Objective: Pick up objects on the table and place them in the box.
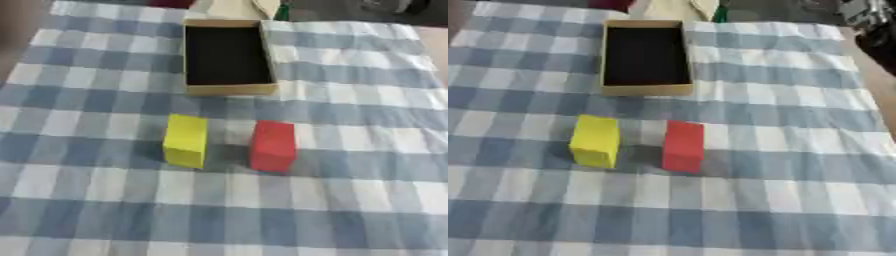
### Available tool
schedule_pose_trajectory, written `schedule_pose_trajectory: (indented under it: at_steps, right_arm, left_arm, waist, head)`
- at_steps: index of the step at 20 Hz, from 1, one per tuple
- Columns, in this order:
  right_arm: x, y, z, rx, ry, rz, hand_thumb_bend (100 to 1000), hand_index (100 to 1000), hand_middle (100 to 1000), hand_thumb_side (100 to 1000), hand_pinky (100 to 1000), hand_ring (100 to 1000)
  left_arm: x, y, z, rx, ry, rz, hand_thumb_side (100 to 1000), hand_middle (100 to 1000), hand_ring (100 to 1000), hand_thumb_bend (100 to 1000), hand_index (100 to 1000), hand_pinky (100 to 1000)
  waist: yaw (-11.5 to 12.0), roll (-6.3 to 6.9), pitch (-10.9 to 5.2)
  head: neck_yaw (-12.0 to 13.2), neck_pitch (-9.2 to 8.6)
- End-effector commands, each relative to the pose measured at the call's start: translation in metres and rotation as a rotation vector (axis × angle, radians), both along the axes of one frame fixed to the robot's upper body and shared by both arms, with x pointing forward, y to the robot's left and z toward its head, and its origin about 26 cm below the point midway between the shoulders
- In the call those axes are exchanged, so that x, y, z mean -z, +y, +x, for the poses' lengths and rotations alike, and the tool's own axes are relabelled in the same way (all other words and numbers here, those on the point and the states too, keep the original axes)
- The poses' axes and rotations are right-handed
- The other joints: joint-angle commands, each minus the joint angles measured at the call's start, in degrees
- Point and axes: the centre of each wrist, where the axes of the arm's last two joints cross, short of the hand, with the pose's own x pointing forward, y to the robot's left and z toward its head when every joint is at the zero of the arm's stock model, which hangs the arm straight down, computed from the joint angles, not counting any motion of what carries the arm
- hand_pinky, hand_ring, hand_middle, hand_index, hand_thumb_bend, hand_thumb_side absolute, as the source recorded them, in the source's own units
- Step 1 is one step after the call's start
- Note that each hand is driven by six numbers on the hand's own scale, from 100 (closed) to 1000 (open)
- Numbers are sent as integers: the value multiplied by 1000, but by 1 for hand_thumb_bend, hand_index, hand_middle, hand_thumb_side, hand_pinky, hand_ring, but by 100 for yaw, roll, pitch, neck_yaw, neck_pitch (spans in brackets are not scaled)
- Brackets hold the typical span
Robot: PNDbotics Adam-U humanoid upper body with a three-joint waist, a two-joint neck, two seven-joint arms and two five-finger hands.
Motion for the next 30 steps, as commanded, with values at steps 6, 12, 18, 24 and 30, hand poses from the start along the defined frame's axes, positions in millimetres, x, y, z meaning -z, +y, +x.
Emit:
schedule_pose_trajectory:
  at_steps: [6, 12, 18, 24, 30]
  right_arm:
    - [-14, 14, -5, -10, 51, -295, 100, 858, 744, 1000, 831, 858]
    - [-12, 23, -5, -42, 94, -434, 100, 862, 759, 1000, 834, 865]
    - [-7, 33, -3, -82, 135, -515, 100, 864, 764, 1000, 835, 869]
    - [-4, 46, -3, -102, 189, -576, 100, 869, 776, 1000, 833, 873]
    - [0, 55, -2, -56, 252, -590, 211, 886, 783, 910, 839, 883]
  left_arm:
    - [-10, 0, -3, 7, -20, 46, 920, 657, 689, 170, 896, 655]
    - [-11, 0, -3, 13, -18, 51, 920, 657, 689, 169, 896, 655]
    - [-11, -1, -3, 16, -16, 53, 919, 657, 689, 168, 896, 655]
    - [-10, -1, -3, 19, -12, 53, 919, 657, 689, 166, 896, 655]
    - [-10, -1, -3, 20, -9, 53, 918, 657, 688, 165, 896, 655]
  waist:
    - [51, -1, -160]
    - [69, -9, -170]
    - [75, -7, -174]
    - [72, -18, -177]
    - [79, -21, -179]
  head:
    - [-43, 52]
    - [-59, 52]
    - [-64, 59]
    - [-61, 77]
    - [-53, 88]
